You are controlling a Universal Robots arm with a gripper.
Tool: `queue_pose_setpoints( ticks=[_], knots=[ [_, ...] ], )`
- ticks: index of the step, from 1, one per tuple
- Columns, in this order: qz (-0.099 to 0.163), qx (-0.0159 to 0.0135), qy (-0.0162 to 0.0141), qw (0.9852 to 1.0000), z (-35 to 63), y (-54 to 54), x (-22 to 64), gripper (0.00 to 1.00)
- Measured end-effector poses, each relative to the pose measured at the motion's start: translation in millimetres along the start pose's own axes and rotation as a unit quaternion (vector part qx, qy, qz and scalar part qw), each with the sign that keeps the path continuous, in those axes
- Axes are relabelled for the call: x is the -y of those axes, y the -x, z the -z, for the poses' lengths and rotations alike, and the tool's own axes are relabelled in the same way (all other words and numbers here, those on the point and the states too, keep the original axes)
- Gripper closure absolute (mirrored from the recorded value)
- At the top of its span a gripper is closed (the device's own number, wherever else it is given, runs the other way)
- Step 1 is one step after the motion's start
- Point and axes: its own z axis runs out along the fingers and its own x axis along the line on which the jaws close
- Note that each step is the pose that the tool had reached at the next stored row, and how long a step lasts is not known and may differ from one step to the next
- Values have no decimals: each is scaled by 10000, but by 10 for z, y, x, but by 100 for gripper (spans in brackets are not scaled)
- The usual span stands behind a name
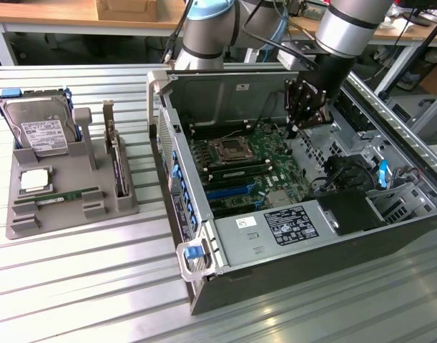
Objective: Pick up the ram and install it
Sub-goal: 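Press down the ram until it locks into place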
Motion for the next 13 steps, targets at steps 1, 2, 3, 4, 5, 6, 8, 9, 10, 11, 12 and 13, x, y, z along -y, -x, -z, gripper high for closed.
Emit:
queue_pose_setpoints(
  ticks=[1,2,3,4,5,6,8,9,10,11,12,13],
  knots=[
    [1,1,0,10000,25,0,-1,89],
    [1,1,0,10000,52,0,-3,89],
    [1,1,0,10000,52,0,-3,89],
    [1,1,0,10000,52,0,-3,89],
    [0,1,0,10000,53,0,-3,89],
    [1,0,0,10000,53,0,-3,89],
    [1,0,0,10000,53,0,-3,89],
    [1,1,0,10000,53,0,-3,89],
    [1,1,0,10000,52,0,-3,89],
    [-1,1,0,10000,52,0,-3,89],
    [-2,1,0,10000,52,0,-3,89],
    [-3,1,0,10000,53,0,-3,89]
  ],
)
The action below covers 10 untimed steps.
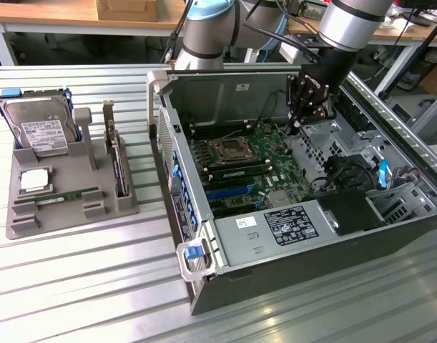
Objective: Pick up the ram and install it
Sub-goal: 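Press down the ram until it locks into place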
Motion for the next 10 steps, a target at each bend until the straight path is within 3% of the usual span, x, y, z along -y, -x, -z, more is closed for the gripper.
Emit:
queue_pose_setpoints(
  ticks=[4,7,10],
  knots=[
    [-210,16,7,9998,0,0,0,89],
    [-542,41,18,9985,0,0,0,89],
    [-702,51,24,9975,0,0,0,89]
  ],
)
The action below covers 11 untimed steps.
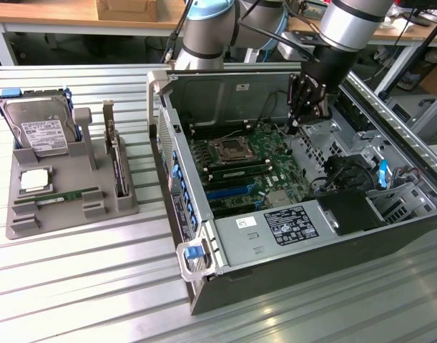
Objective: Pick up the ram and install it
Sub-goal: 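Press down the ram until it locks into place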
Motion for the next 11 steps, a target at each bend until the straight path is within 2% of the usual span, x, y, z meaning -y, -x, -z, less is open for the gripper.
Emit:
queue_pose_setpoints(
  ticks=[4,6,11],
  knots=[
    [-428,33,15,9991,0,0,0,89],
    [-738,57,25,9973,0,0,0,89],
    [-1114,86,39,9937,0,0,0,89]
  ],
)
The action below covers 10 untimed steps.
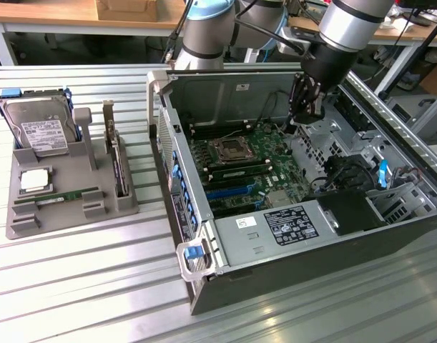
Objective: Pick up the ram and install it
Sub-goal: 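Press down the ram until it locks into place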
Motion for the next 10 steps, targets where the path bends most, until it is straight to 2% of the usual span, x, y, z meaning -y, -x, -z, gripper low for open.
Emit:
queue_pose_setpoints(
  ticks=[6,10],
  knots=[
    [-391,30,14,9992,0,0,0,89],
    [-515,39,18,9987,0,0,0,89]
  ],
)
